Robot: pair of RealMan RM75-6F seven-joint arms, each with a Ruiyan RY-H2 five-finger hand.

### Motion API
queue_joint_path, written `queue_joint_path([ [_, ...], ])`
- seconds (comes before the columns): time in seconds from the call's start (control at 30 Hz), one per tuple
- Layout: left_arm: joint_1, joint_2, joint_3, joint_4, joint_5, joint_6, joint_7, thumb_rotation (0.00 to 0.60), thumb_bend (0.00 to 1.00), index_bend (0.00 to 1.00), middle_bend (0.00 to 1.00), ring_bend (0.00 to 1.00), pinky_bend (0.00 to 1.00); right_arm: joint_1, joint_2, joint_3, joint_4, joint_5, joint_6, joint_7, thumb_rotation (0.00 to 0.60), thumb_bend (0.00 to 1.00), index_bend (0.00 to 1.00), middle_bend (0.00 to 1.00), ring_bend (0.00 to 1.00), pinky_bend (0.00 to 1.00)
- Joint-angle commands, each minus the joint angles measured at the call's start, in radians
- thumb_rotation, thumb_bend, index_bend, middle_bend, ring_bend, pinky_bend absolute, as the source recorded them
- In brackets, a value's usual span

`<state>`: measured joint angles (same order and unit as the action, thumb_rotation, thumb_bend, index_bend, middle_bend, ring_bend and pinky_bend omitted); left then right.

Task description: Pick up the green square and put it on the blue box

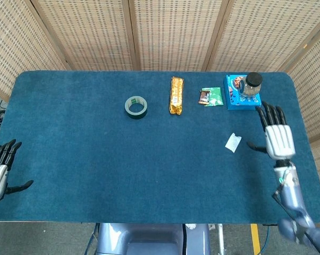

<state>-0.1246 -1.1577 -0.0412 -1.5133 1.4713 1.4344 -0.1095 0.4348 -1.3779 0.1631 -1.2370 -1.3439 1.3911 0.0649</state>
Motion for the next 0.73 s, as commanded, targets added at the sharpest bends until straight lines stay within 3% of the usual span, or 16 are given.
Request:
queue_joint_path([
  [0.03,0.012,0.004,0.008,0.010,0.012,0.015,-0.014,0.600,0.00,0.00,0.00,0.00,0.00,-0.136,0.096,-0.101,-0.149,-0.072,0.123,-0.013,0.600,0.00,0.00,0.00,0.00,0.00],
  [0.33,0.033,0.015,0.018,0.017,0.044,0.059,-0.053,0.600,0.00,0.00,0.00,0.00,0.00,-0.246,0.136,-0.164,-0.250,-0.141,0.218,-0.029,0.600,0.00,0.00,0.00,0.00,0.00],
  [0.73,0.040,0.019,0.015,0.012,0.053,0.077,-0.053,0.600,0.00,0.00,0.00,0.00,0.00,-0.273,0.162,-0.139,-0.281,-0.141,0.208,-0.040,0.600,0.00,0.00,0.00,0.00,0.00],
])
